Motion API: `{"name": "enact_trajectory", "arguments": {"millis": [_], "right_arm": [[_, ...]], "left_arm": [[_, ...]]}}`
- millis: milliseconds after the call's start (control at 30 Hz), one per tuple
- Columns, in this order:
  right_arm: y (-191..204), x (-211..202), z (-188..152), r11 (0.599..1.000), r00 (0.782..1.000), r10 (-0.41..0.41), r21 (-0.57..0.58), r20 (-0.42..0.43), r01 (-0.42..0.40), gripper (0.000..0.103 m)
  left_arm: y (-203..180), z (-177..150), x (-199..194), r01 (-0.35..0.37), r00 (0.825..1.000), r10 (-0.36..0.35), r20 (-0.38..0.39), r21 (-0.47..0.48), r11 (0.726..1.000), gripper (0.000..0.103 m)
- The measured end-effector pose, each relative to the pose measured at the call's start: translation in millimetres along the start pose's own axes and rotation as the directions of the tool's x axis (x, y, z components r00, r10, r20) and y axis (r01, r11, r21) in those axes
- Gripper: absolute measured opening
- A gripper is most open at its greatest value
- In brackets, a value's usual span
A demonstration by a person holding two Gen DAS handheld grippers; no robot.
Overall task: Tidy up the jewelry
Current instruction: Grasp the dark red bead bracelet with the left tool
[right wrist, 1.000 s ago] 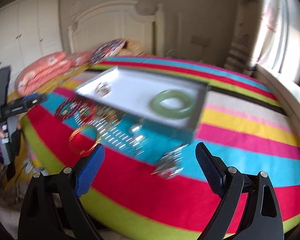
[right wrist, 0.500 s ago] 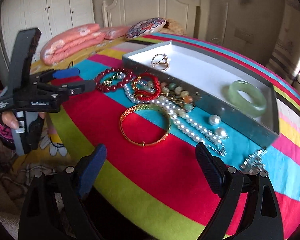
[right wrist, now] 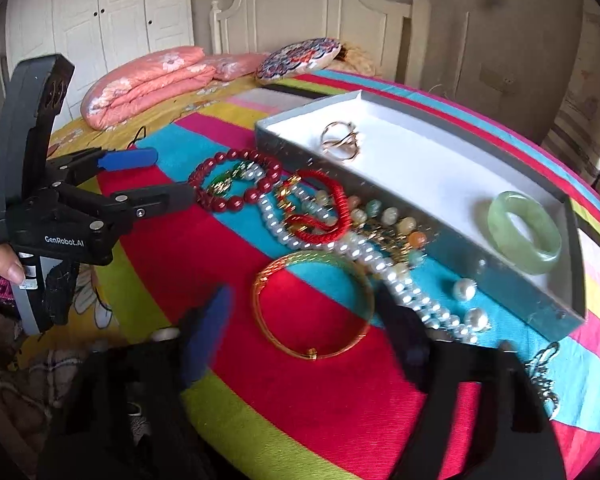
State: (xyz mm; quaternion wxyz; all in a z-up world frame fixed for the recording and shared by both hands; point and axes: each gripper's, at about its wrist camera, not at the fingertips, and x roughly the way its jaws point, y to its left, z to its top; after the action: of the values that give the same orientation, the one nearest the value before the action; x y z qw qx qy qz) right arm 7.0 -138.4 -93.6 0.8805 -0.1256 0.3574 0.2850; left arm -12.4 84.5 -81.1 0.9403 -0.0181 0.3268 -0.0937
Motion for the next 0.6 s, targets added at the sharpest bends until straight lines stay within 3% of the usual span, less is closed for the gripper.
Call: {"name": "enact_trajectory", "arguments": {"millis": [167,267,333,400,600], "right_arm": [[-0.3,-2.3,-2.9,1.000,1.000,0.005,-0.003,0.013,-0.005,0.059],[0.1,-5.7,-4.3,1.000,1.000,0.012,0.004,0.025,-0.012,0.059],[-0.5,-7.8,-5.2,1.000,0.999,0.009,0.003,0.033,-0.009,0.059],[-1.0,-8.5,-5.9,1.000,0.999,0.013,0.007,0.033,-0.013,0.059],[-2.6,-7.5,-9.1,1.000,1.000,0.016,0.012,0.026,-0.016,0.059]], "left_arm": [[6.3,6.2,3.2,0.026,0.999,-0.026,-0.020,-0.039,0.999,0.098],[9.3,13.7,6.5,0.011,0.999,-0.013,-0.034,-0.060,0.998,0.084],[14.1,20.4,12.0,-0.004,0.999,0.000,-0.051,-0.079,0.997,0.064],[18.4,24.8,17.5,-0.009,0.998,0.003,-0.069,-0.091,0.996,0.053],[13.6,30.2,31.0,-0.034,0.993,0.030,-0.110,-0.030,0.999,0.039]]}}
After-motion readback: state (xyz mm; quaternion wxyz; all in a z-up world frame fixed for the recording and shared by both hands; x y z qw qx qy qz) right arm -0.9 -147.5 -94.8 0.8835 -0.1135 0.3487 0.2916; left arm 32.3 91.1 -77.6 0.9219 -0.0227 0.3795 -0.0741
